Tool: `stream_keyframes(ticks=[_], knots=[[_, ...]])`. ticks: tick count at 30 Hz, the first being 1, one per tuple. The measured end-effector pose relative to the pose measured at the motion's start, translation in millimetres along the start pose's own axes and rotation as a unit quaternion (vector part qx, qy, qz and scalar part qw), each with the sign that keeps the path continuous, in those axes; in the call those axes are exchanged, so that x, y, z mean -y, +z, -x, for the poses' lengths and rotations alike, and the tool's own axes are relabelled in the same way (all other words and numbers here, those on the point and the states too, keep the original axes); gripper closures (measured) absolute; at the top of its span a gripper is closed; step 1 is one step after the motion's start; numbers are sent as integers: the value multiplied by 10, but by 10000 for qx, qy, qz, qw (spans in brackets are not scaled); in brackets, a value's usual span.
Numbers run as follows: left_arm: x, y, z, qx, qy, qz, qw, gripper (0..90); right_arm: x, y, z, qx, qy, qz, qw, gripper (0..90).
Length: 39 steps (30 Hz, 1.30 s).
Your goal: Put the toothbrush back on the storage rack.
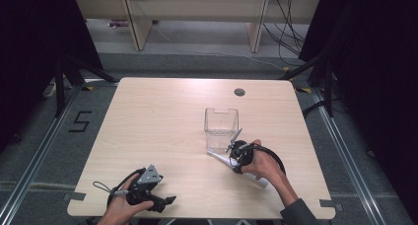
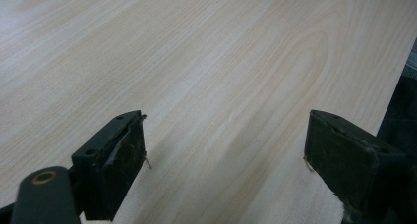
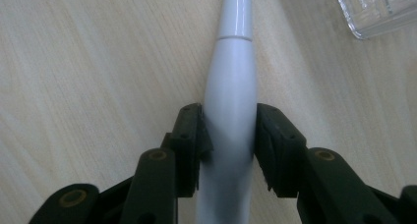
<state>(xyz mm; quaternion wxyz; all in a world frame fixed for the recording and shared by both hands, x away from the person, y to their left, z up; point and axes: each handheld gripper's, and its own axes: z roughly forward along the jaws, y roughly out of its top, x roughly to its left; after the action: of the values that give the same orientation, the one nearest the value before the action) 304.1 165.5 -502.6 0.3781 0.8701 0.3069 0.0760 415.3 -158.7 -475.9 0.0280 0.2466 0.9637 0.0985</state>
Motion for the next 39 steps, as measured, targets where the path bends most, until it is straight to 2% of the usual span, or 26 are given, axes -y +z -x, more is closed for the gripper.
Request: stream_keyframes(ticks=[7,8,11,14,18,19,20,22,23,25,26,30,31,33,35,37,39], knots=[[0,0,1,-3,5,6,10000,149,-59,7,1,-23,-58,-215,9997,658],[-3,-12,-12,-2,88,-68,9999,149,-70,8,-5,-12,-35,-250,9997,659],[-4,-12,-13,-29,94,-53,9999,149,-84,11,-8,11,5,-355,9994,660],[-4,-11,-13,-29,101,-54,9999,149,-94,19,9,46,-98,-392,9992,661],[-4,-11,-13,-30,105,-56,9999,149,-126,11,-15,-19,69,-538,9985,662],[-4,-10,-13,-31,101,-52,9999,149,-133,16,-3,4,-38,-515,9987,663],[-4,-10,-14,-33,102,-54,9999,149,-138,11,-15,-44,74,-581,9983,663],[-3,-11,-13,-26,96,-57,9999,149,-147,13,-14,-21,23,-573,9984,664],[-3,-11,-13,-26,96,-56,9999,149,-153,12,-22,-52,65,-657,9978,664],[-4,-12,-13,-26,99,-52,9999,149,-162,13,-14,-13,-44,-660,9978,665],[-4,-12,-13,-26,97,-50,9999,149,-160,9,-33,-48,131,-711,9974,665],[-5,-17,-17,-25,99,-47,9999,149,-154,9,-15,-52,22,-654,9978,666],[-5,-17,-17,-26,100,-46,9999,149,-147,10,-29,-39,114,-625,9980,665],[-5,-20,-14,-1,104,-55,9999,149,-143,10,-29,-38,23,-591,9982,666],[-6,-20,-16,-30,109,-35,9999,149,-143,1,-39,-52,47,-621,9980,666],[-6,-21,-17,-33,108,-34,9999,149,-138,-6,-27,-49,-37,-503,9987,666],[-7,-25,-17,-40,88,-22,10000,149,-129,-37,-29,-107,27,-519,9986,666]])
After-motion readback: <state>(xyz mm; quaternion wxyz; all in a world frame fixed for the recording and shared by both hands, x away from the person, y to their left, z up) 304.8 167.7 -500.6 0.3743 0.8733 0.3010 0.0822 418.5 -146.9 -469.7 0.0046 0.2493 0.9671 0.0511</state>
